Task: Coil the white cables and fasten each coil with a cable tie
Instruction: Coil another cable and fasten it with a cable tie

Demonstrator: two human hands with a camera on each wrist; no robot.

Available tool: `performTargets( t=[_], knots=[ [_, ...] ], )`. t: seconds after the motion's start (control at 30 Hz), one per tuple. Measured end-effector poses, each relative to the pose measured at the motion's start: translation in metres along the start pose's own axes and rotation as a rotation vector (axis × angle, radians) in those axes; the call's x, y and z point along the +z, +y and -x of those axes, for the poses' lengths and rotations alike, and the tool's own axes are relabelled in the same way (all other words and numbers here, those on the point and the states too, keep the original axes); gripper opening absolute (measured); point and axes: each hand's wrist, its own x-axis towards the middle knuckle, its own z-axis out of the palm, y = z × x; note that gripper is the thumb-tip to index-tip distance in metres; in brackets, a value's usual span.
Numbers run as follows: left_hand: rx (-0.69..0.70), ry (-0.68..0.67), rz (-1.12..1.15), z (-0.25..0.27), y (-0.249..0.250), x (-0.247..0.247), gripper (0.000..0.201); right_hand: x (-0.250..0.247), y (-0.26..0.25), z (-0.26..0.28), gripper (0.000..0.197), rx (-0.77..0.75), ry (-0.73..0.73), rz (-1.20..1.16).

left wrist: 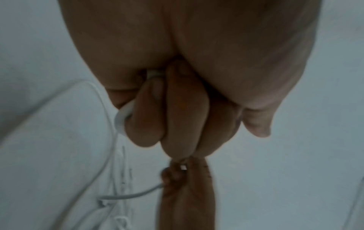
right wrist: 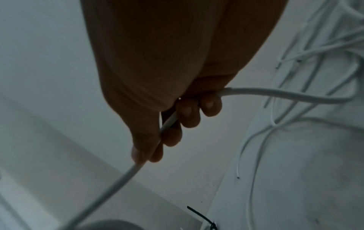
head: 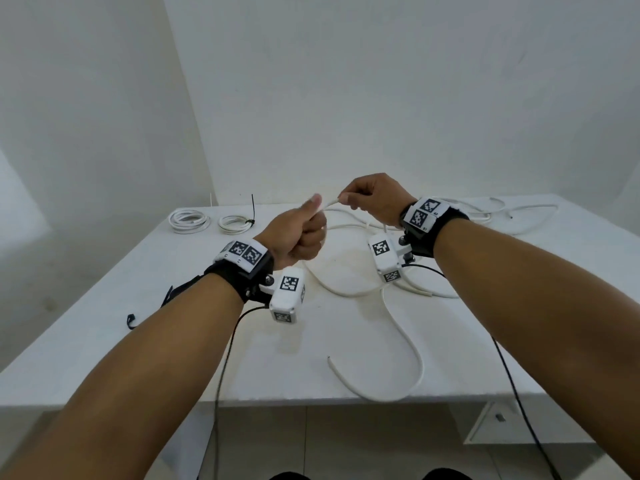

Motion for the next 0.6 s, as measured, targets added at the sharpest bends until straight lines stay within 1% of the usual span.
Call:
performTargets(
  t=[0.07,0.13,0.17,0.23,0.33,0.4,0.53,0.6],
  knots=[
    [0.035,-0.049,0.117,0.004,0.014,0.004,0.056,0.012,0.008,0.002,0.024,0.047,-0.012,-0.108],
    [0.066,-0.066,0.202,0.004,0.022,0.006,0.056,0.027,0.011,0.006,0.03,0.085,-0.039,-0.218],
    [0.085,-0.074,0.244,0.003,0.024,0.006,0.056,0.034,0.012,0.009,0.032,0.098,-0.05,-0.244],
    [0.121,-0.054,0.345,-0.002,0.026,0.007,0.053,0.043,0.013,0.014,0.032,0.114,-0.068,-0.212],
    [0.185,0.031,0.477,-0.011,0.026,0.008,0.044,0.053,0.02,0.02,0.033,0.135,-0.121,-0.079],
    [0.224,0.101,0.5,-0.02,0.022,0.01,0.042,0.059,0.025,0.023,0.034,0.154,-0.165,-0.009],
    [0.264,0.355,0.439,-0.044,0.01,0.01,0.041,0.069,0.027,0.028,0.036,0.121,-0.233,0.101],
    [0.281,0.476,0.312,-0.052,0.004,0.009,0.037,0.067,0.022,0.03,0.036,0.111,-0.267,0.107]
  ],
)
